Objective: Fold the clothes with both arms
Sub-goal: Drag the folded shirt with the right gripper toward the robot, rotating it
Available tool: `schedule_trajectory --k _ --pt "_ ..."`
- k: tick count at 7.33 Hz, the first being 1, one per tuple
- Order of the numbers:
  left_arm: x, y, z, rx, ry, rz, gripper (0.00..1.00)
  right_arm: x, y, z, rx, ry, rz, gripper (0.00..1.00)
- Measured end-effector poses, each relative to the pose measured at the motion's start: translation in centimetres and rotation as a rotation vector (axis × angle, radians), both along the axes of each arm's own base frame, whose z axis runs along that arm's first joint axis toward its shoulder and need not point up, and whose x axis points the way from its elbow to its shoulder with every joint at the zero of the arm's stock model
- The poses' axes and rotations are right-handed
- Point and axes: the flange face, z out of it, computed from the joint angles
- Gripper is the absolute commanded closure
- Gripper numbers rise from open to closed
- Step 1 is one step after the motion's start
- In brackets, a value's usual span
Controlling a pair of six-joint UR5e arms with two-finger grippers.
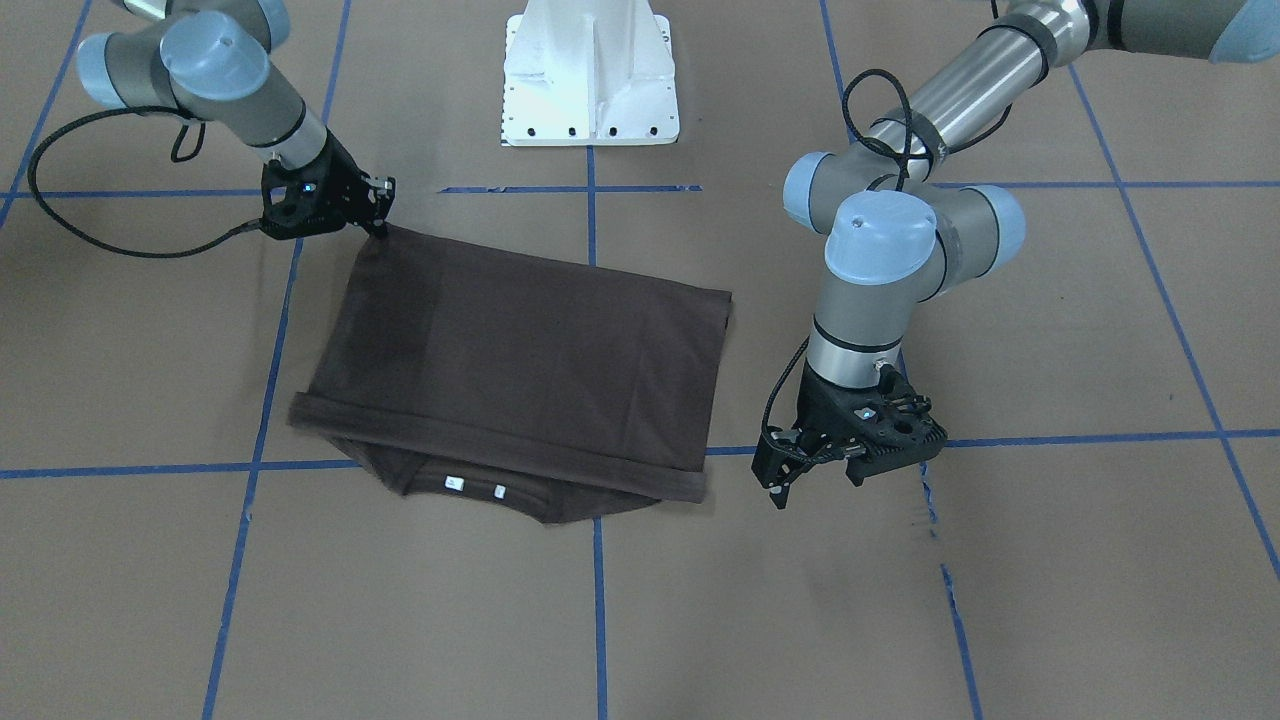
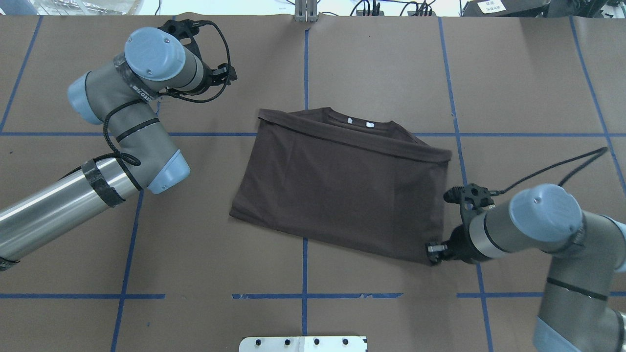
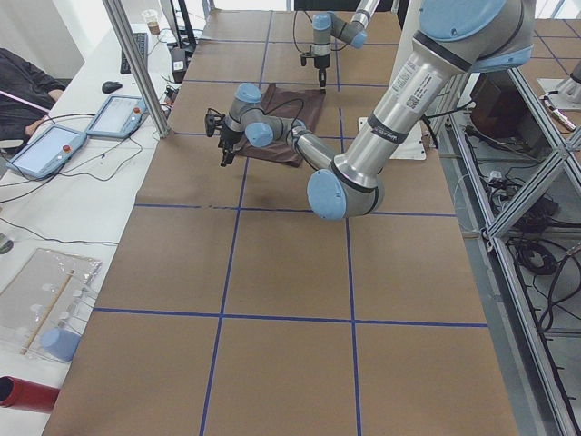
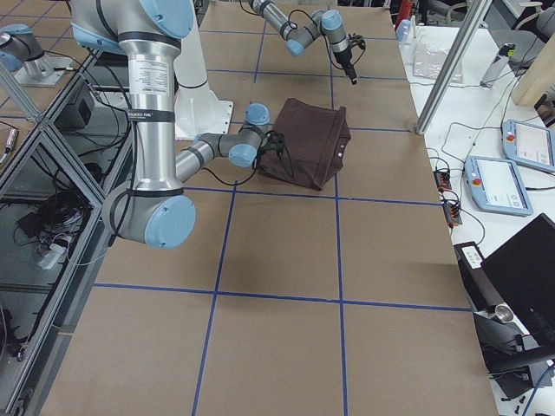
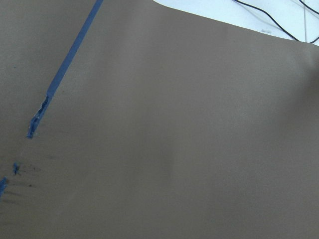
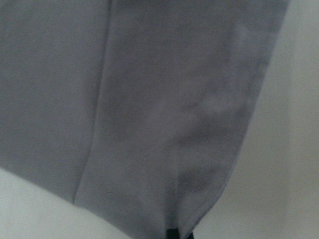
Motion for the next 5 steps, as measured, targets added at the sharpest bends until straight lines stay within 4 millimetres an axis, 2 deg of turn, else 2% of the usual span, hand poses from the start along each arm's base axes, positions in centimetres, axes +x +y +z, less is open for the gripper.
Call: schedule_trajectory --k 1,2,3,4,5 --pt "-0.2 0.2 -0.2 0.001 0.006 -0.007 0.0 0.8 5.6 -1.0 -0.041 -0.003 -0.079 0.34" --pt "-0.5 0.7 -0.4 0.007 0.013 -0.011 0.0 0.4 10.8 -2.1 -0.104 0.001 -0.147 0.0" --pt "-0.6 1.2 -0.6 0.013 0.02 -0.009 0.0 -0.1 14.4 -2.8 -0.149 0.01 -0.185 0.0" --pt "-0.5 1.8 -0.9 0.016 0.028 0.001 0.0 -0.4 15.8 -3.2 -0.155 0.01 -0.175 0.0" --pt "-0.1 3.3 -1.2 0.01 0.044 0.027 0.0 -0.6 14.9 -4.0 -0.138 -0.009 -0.117 0.0"
